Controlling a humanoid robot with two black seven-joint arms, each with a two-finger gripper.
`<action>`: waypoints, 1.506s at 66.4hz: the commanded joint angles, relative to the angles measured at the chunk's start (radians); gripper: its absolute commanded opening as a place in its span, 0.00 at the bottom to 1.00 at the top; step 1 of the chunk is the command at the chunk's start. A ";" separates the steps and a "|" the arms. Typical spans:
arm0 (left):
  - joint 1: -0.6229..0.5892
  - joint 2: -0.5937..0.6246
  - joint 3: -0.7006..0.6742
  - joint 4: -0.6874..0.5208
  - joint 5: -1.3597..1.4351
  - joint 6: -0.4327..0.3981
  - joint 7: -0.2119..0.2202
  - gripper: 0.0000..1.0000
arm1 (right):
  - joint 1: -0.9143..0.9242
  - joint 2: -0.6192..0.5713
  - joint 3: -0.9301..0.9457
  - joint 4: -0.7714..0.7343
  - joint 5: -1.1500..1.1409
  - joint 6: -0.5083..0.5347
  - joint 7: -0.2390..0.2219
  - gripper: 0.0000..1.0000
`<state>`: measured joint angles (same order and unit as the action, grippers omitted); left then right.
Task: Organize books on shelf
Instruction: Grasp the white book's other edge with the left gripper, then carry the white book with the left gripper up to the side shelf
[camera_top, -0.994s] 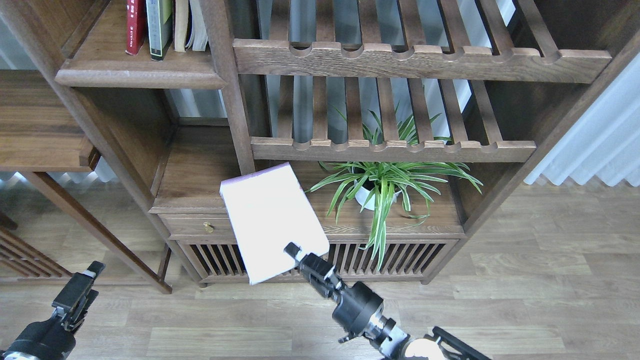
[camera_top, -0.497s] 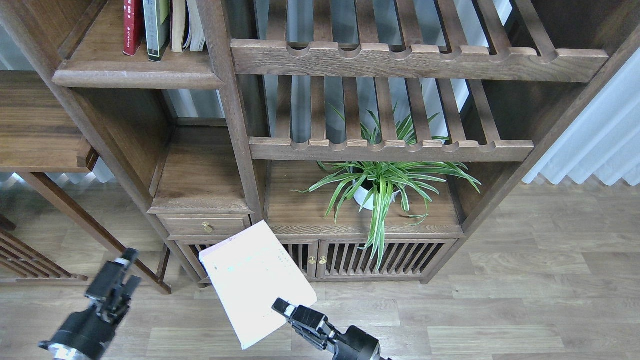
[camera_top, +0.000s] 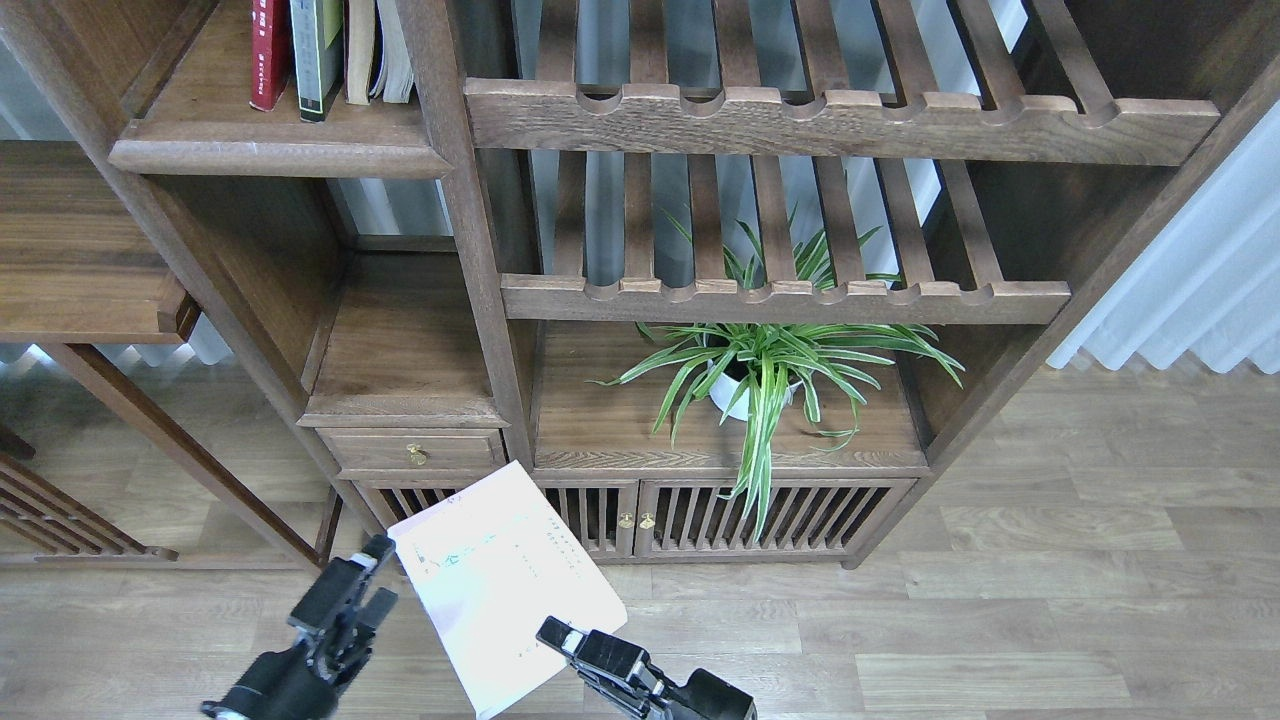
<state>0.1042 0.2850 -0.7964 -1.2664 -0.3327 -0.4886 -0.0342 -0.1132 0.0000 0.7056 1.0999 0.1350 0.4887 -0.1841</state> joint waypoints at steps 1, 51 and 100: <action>-0.006 -0.018 0.017 0.018 0.000 0.000 0.000 0.99 | -0.002 0.000 -0.005 0.001 0.000 0.000 0.000 0.05; -0.046 -0.067 0.033 0.062 -0.031 0.000 -0.003 0.08 | -0.002 0.000 -0.003 0.000 -0.002 0.000 0.000 0.05; -0.029 0.011 0.006 0.055 -0.020 0.000 0.014 0.05 | 0.010 0.000 0.006 -0.031 -0.009 0.000 0.000 0.46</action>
<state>0.0777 0.2882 -0.7692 -1.2122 -0.3538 -0.4893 -0.0202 -0.1032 0.0008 0.7131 1.0691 0.1329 0.4887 -0.1833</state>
